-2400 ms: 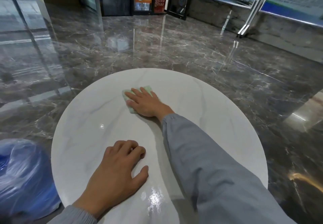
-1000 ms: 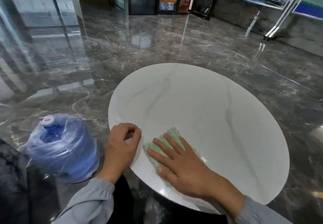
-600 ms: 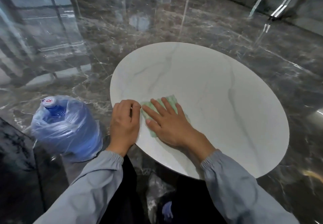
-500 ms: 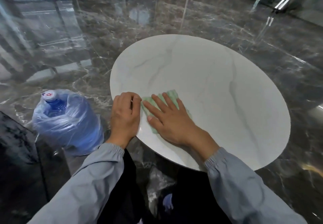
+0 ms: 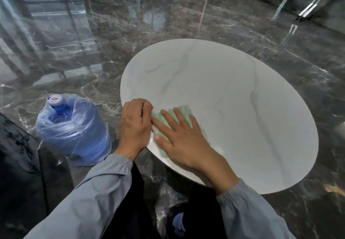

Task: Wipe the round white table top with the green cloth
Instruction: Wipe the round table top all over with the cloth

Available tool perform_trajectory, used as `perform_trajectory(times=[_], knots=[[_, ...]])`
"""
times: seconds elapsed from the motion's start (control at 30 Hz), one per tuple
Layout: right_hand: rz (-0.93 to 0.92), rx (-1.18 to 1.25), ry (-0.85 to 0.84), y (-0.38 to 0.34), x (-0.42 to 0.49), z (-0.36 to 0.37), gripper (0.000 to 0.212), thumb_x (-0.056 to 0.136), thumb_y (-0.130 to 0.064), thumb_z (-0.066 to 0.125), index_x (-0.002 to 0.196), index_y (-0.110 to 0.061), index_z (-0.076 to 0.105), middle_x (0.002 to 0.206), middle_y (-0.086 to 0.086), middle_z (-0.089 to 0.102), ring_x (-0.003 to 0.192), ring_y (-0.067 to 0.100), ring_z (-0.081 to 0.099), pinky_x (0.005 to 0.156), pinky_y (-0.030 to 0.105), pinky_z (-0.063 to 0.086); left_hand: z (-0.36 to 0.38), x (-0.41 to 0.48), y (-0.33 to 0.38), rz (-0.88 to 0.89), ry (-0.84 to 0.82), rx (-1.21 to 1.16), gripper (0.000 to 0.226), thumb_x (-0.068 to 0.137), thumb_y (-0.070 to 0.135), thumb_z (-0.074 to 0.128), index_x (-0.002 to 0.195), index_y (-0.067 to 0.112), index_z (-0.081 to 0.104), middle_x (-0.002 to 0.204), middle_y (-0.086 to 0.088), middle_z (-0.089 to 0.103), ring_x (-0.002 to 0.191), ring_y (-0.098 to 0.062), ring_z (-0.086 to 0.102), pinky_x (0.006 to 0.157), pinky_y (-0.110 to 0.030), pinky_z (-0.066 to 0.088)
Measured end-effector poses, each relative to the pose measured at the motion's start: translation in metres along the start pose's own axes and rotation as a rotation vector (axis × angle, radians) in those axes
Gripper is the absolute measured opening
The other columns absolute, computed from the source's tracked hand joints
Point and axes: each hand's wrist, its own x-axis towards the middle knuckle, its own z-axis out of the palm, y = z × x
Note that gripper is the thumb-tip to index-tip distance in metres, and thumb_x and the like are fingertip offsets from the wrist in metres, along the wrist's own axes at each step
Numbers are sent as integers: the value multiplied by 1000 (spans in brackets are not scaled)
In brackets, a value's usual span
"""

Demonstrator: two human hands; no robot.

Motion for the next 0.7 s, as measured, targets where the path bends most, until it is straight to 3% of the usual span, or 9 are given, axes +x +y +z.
perform_trajectory(times=[0.17,0.33,0.4,0.6,0.7], knots=[[-23,-25,6,-7,-13,0,56,107,-60,14,160,-55,-4,170,-20,-17,153,9,-31,124,49,-17,-2,0,2,10,20,-29,23,107,19,43,93,16,61,91,6,57,89,-13,45,84,-12,33],[-36,-82,-80,0,-92,-2,54,108,-59,14,154,-61,-16,162,-29,-32,147,3,-39,122,43,-20,1,0,-2,27,35,-27,23,107,20,43,92,17,60,89,6,56,87,-13,43,78,-23,30],[3,-63,-118,0,-81,-6,52,108,-60,12,152,-64,-16,161,-31,-32,145,1,-41,123,43,-21,2,0,-2,22,41,-29,22,107,18,44,91,18,59,88,7,55,86,-12,42,78,-25,29],[50,13,1,3,26,-8,55,107,-61,12,159,-56,-3,170,-22,-16,153,6,-28,124,46,-19,1,0,-2,15,54,-45,22,108,18,42,87,21,50,83,9,47,84,-16,42,78,-26,30],[44,-7,9,2,25,-7,55,107,-60,13,160,-54,-3,170,-21,-16,153,6,-28,125,45,-18,1,-1,-2,22,57,-52,23,108,16,43,87,19,50,82,8,48,83,-16,42,77,-26,30]])
